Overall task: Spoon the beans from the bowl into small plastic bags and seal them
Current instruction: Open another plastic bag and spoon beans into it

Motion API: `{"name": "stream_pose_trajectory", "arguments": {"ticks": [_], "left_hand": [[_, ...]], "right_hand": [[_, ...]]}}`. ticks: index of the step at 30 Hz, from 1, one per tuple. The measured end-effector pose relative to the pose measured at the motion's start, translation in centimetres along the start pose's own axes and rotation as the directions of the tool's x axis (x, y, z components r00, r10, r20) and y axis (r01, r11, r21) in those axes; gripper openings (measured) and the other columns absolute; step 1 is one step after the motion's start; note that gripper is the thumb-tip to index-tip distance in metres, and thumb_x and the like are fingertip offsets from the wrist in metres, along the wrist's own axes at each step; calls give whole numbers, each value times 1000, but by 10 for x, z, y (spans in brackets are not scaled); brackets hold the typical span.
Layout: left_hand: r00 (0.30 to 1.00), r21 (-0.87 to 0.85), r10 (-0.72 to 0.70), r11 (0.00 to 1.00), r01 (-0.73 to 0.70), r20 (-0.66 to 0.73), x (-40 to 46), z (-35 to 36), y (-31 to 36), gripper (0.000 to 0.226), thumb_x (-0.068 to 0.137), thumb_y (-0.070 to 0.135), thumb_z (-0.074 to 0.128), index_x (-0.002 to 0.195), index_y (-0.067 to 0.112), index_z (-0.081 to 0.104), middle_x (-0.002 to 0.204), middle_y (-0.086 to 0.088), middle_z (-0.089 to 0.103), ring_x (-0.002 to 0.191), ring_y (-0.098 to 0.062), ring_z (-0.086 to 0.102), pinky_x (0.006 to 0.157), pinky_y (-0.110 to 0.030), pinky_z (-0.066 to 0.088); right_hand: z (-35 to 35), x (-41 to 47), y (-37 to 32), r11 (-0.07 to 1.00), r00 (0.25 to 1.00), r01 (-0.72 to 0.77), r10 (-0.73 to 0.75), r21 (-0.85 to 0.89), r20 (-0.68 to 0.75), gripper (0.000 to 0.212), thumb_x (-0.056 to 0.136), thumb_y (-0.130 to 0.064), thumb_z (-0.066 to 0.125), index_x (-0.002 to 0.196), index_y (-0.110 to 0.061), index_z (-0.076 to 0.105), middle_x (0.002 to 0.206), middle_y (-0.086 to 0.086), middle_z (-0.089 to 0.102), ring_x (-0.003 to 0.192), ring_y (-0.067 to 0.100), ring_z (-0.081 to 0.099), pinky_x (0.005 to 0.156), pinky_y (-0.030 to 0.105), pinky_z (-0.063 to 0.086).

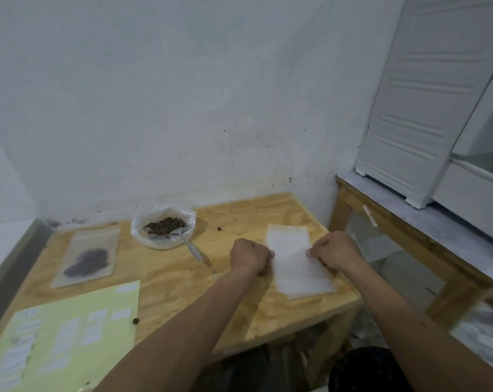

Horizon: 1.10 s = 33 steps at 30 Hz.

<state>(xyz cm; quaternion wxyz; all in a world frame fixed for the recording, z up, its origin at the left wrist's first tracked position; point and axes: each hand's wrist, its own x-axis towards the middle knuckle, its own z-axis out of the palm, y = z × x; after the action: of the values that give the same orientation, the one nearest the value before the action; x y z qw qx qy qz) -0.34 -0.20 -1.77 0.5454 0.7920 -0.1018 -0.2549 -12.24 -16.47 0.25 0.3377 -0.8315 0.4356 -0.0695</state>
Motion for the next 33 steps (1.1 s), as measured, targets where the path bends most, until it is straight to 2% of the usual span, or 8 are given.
{"name": "stream_pose_trajectory", "arguments": {"ticks": [3,5,9,14,17,22,27,33], "left_hand": [[1000,-18,-17,1000,17,19,-2,-3,3,18,81,1,73,66,0,64,60,-13,59,54,-28,59,49,-32,48],[999,-33,12,999,-10,38,-3,-10,4,18,83,2,69,69,6,57,63,-9,52,57,-24,49,52,-30,38],[994,-74,97,993,-93,45,-10,-34,15,21,89,2,67,68,9,66,64,-3,59,62,-20,52,59,-29,44],[980,-130,200,971,-200,-14,-23,-78,31,23,87,0,65,68,13,66,71,-1,67,60,-16,50,52,-23,41],[966,-112,256,959,-260,-43,-35,-113,41,4,90,13,66,87,14,68,76,1,69,67,-16,56,59,-25,42],[926,-148,359,915,-374,-119,-39,-165,43,14,96,26,66,99,16,76,78,2,73,64,-11,58,59,-20,45],[883,-169,355,893,-417,-305,-41,-198,25,24,92,18,72,82,-3,77,78,-8,73,64,-11,60,57,-17,47],[873,-257,237,894,-368,-426,-37,-222,10,30,88,19,77,72,-6,72,60,-4,65,55,-17,57,56,-25,45]], "right_hand": [[-4,2,-4,1000,1000,21,-21,8,0,35,85,-28,79,103,3,75,108,14,74,92,27,68,86,38,55],[-9,3,-13,997,997,79,-79,15,-20,41,87,-30,78,115,-2,71,122,13,68,107,28,65,85,33,51],[-18,0,-43,944,943,328,-326,31,-74,41,88,-33,77,126,-22,65,121,8,63,107,23,62,89,32,47],[-19,-8,-95,804,805,592,-586,60,-96,11,88,-28,76,100,-29,76,100,-6,68,97,13,64,81,19,44],[-12,-21,-130,746,757,652,-650,138,-60,5,88,-23,77,90,-28,77,89,-15,73,86,-4,65,71,4,41],[17,-39,-178,638,671,718,-741,278,-32,12,83,-17,81,91,-26,79,82,1,76,81,10,71,72,19,52],[58,-49,-201,563,624,751,-776,345,-93,16,82,-20,82,90,-34,81,83,-11,77,84,8,72,84,35,58],[98,-53,-214,389,387,921,-902,26,-191,21,85,-25,80,105,-31,80,107,-12,74,99,7,64,85,32,48]]}}
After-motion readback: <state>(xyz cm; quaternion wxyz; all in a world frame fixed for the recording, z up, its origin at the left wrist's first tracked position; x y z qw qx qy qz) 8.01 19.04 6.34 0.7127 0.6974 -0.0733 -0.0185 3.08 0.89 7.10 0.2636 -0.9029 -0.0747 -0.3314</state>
